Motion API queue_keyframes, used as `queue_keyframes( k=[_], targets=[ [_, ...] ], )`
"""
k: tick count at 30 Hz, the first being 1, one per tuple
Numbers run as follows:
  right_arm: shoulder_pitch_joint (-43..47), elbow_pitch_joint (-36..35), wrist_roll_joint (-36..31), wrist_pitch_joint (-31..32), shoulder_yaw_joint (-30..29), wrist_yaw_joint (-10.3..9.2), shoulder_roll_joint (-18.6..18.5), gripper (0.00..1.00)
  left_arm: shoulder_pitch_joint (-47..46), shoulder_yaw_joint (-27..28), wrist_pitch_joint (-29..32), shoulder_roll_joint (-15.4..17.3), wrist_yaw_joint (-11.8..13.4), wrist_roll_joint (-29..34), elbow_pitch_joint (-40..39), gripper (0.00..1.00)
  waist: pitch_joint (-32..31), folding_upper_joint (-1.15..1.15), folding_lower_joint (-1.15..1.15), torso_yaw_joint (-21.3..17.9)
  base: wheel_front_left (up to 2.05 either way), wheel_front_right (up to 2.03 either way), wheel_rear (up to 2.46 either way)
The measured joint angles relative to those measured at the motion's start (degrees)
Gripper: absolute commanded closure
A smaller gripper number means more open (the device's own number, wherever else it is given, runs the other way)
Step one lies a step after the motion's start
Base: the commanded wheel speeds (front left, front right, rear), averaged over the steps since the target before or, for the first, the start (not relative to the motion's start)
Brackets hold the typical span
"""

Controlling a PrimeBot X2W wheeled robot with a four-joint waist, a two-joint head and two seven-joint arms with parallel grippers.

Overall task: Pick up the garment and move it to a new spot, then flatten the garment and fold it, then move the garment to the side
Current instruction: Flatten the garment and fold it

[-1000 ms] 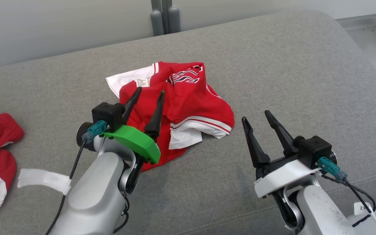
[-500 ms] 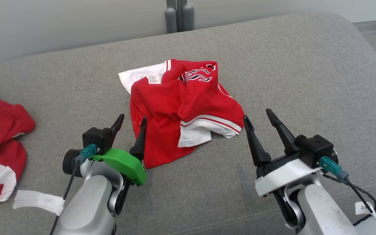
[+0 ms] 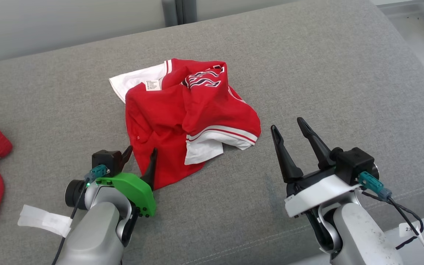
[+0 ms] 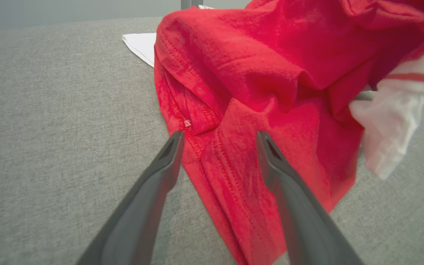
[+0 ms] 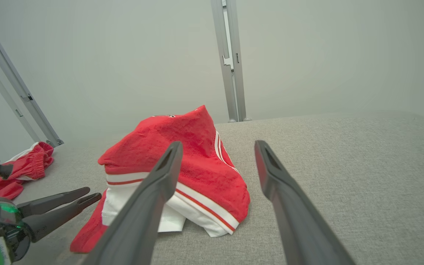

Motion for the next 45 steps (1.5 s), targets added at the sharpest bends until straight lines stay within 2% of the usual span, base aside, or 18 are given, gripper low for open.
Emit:
queue_keyframes(
  k=[9, 10, 12, 13, 18, 28, 33, 34, 35, 45],
  targets=[
    [-0.6, 0.1, 0.0, -0.2, -0.2, 0.00, 0.0, 0.00, -2.5, -0.5, 0.0, -0.6, -0.8, 0.7, 5.3, 0.00, 1.4, 0.00, 0.00, -1.8, 0.00, 0.00, 0.00],
    [-0.6, 0.2, -0.1, -0.2, -0.2, 0.00, 0.0, 0.00, -2.8, -0.6, 0.0, -0.8, -0.8, 0.7, 5.8, 0.20, 1.5, 0.00, 0.00, -1.8, 0.00, 0.00, 0.00],
    [-0.6, 0.2, -0.1, -0.2, -0.1, 0.00, 0.0, 0.00, -2.9, -0.7, 0.0, -1.1, -0.9, 0.7, 6.9, 0.98, 1.4, 0.00, 0.00, -1.9, 0.00, 0.00, 0.00],
    [-0.7, 0.2, -0.1, -0.2, -0.1, 0.00, 0.0, 0.00, -3.0, -0.8, 0.0, -1.1, -0.9, 0.8, 7.1, 1.00, 1.4, 0.00, 0.00, -1.9, 0.00, 0.00, 0.00],
    [-0.8, 0.3, -0.4, -0.3, 0.0, 0.00, 0.0, 0.00, -3.2, -0.7, 0.0, -1.6, -1.3, 0.9, 7.4, 1.00, 1.0, 0.00, 0.00, -1.6, 0.00, 0.00, 0.00],
    [0.1, 0.9, -0.4, -0.2, 0.5, 0.00, 0.0, 0.00, -2.6, 2.4, 0.0, -1.1, -0.8, 2.4, 2.4, 1.00, -0.8, 0.00, 0.00, 1.3, 0.00, 0.00, 0.00],
    [0.1, 1.0, -0.4, 0.1, 1.0, 0.00, 0.0, 0.00, -1.2, 1.8, 0.0, -1.7, -0.9, 2.9, 4.1, 1.00, -2.2, 0.00, 0.00, 2.6, 0.00, 0.00, 0.00],
    [0.1, 1.0, -0.4, 0.1, 1.0, 0.00, 0.0, 0.00, -1.2, 1.8, 0.0, -1.8, -1.1, 2.9, 4.2, 0.56, -2.3, 0.00, 0.00, 2.7, 0.00, 0.00, 0.00],
    [0.1, 0.9, -0.4, 0.3, 1.0, 0.00, 0.0, 0.00, -1.2, 1.8, 0.0, -1.8, -1.1, 2.9, 4.3, 0.00, -2.4, 0.00, 0.00, 2.7, 0.00, 0.00, 0.00],
    [0.1, 0.6, -0.5, 0.5, 1.2, 0.00, 0.0, 0.00, -1.9, 0.2, 0.0, -2.0, -1.3, 4.5, 7.6, 0.00, -1.9, 0.00, 0.00, 1.5, 0.00, 0.00, 0.00]
  ],
)
